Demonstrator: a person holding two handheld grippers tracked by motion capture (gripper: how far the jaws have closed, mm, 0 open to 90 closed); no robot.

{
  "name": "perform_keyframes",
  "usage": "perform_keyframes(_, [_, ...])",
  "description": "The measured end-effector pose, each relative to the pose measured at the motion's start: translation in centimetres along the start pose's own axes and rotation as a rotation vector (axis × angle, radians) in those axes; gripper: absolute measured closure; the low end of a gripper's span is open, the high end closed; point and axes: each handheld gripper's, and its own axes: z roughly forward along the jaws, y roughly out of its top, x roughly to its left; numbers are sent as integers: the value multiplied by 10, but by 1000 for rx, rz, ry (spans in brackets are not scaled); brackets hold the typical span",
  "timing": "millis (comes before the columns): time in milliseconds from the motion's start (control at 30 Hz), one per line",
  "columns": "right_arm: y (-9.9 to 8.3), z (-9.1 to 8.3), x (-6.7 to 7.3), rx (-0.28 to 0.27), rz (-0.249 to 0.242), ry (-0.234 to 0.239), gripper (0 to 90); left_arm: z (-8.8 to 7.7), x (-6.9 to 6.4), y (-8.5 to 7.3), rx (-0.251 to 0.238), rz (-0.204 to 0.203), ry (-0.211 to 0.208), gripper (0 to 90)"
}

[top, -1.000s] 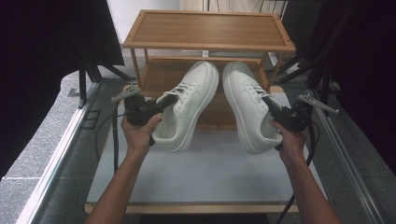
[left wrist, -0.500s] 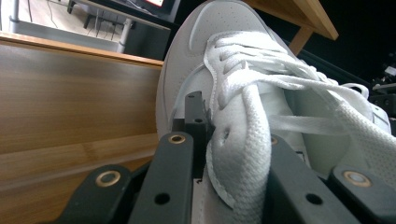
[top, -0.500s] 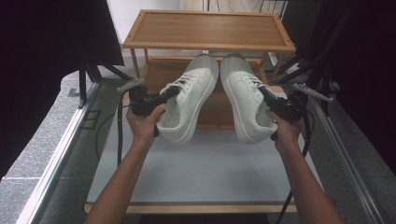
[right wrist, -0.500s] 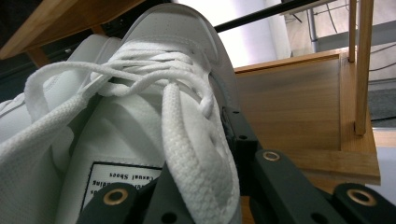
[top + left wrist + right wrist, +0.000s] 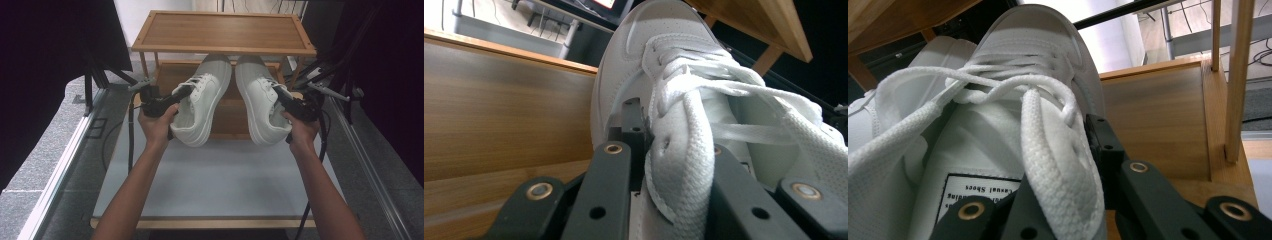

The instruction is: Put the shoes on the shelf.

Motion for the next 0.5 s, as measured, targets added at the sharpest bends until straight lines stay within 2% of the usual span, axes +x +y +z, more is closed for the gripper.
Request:
perform_keyframes(267, [6, 11, 2, -4, 6, -26, 832, 9, 3, 4, 5, -10, 26, 825])
perform_keyframes(500, [12, 23, 8, -5, 10, -50, 832, 17, 6, 10, 5, -37, 47, 821])
